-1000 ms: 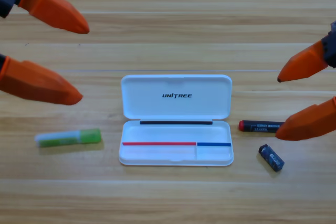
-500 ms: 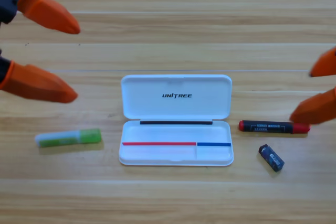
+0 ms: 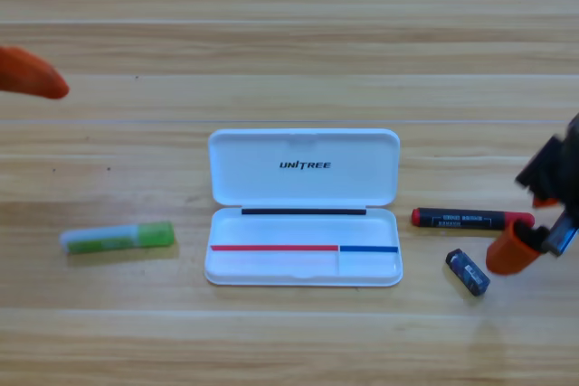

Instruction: Clean up eraser and pencils

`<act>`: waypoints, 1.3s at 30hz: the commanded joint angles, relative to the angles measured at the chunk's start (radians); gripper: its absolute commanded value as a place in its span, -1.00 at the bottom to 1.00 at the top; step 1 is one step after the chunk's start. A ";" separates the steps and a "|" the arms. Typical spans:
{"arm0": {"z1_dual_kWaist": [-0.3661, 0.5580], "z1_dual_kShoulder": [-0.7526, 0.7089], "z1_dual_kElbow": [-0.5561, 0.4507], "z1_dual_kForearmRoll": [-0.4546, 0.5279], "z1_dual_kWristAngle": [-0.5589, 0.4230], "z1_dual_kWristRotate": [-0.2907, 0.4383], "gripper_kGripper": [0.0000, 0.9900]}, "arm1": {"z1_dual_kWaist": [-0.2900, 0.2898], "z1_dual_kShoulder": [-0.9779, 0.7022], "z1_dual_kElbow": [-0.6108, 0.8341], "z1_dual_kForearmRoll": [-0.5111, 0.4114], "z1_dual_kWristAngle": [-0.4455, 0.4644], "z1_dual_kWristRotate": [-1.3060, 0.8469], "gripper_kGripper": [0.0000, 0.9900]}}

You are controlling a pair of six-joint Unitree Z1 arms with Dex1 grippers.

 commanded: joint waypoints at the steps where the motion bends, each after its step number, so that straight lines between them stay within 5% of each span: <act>1: 0.098 0.177 0.013 0.034 0.103 0.116 0.92 | 0.017 0.167 -0.013 -0.011 0.000 0.018 0.89; 6: 0.130 0.260 0.075 0.023 0.118 0.197 0.90 | 0.020 0.241 -0.039 -0.011 0.008 0.030 0.87; 14: 0.134 0.385 0.300 -0.221 0.092 0.208 0.88 | 0.020 0.313 -0.087 -0.011 0.012 0.041 0.75; 31: 0.187 0.567 0.279 -0.269 0.040 0.104 0.85 | 0.020 0.408 -0.124 -0.010 0.017 0.061 0.66; 35: 0.211 0.592 0.274 -0.270 0.022 0.093 0.85 | 0.020 0.420 -0.128 -0.008 0.018 0.061 0.52; 39: 0.230 0.607 0.279 -0.273 -0.004 0.091 0.85 | 0.020 0.433 -0.133 -0.005 0.032 0.058 -0.08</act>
